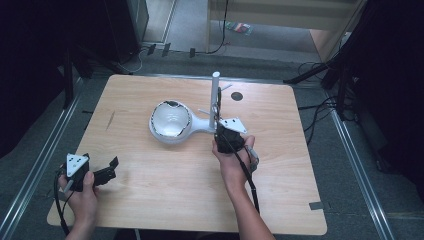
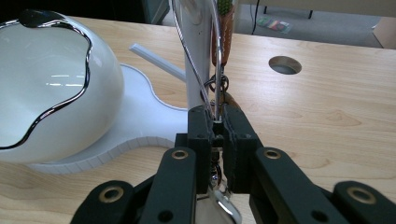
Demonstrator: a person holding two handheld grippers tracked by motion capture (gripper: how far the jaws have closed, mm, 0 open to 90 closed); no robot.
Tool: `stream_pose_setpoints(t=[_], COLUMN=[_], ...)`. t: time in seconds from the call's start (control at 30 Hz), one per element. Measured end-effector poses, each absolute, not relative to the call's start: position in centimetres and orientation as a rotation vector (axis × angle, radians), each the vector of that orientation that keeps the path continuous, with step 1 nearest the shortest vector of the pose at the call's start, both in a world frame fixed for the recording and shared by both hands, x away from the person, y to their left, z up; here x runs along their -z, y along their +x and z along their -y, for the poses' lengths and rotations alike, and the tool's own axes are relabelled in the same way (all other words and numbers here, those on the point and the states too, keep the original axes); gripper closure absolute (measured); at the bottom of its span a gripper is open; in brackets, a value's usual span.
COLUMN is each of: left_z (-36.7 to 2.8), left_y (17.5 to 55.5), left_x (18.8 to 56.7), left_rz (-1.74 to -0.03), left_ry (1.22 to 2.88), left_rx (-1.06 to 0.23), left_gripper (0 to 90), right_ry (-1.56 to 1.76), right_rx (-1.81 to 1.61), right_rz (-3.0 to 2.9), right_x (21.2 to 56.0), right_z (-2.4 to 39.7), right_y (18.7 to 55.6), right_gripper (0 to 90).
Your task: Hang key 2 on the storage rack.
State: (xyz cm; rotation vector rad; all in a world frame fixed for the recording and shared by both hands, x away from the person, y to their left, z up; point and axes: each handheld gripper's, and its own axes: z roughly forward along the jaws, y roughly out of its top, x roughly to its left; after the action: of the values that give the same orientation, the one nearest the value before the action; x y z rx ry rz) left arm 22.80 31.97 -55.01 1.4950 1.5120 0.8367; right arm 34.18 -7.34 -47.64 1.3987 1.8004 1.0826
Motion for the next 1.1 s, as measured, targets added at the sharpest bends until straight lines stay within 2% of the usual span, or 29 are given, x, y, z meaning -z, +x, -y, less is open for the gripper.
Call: stream_pose_setpoints(t=[0.17,0.4,0.7,0.77,0.9,1.1], left_z=[-32.0,-32.0,-32.0,-32.0,-32.0,-31.9], left_y=[22.8,22.8,22.8,22.8,22.8,22.8], left_x=[55.0,55.0,55.0,55.0,55.0,55.0], left_rz=[-1.512,-1.513,-1.513,-1.513,-1.512,-1.512], left_ry=[1.492,1.494,1.493,1.494,1.497,1.498], left_rx=[-0.837,-0.837,-0.837,-0.837,-0.838,-0.84], left_gripper=[0.0,0.0,0.0,0.0,0.0,0.0], right_ry=[1.405,1.374,1.322,1.348,1.3,1.272], right_rx=[-1.069,-1.118,-1.148,-1.103,-1.095,-1.089], right_rz=[-1.845,-1.859,-1.885,-1.894,-1.908,-1.887], right_x=[48.1,48.2,47.7,47.7,47.7,47.7], right_z=[7.2,7.2,8.2,8.4,8.8,9.6], right_y=[34.8,35.0,34.6,34.4,33.8,33.1], right_gripper=[82.1,66.2,34.4,17.5,0.6,0.0])
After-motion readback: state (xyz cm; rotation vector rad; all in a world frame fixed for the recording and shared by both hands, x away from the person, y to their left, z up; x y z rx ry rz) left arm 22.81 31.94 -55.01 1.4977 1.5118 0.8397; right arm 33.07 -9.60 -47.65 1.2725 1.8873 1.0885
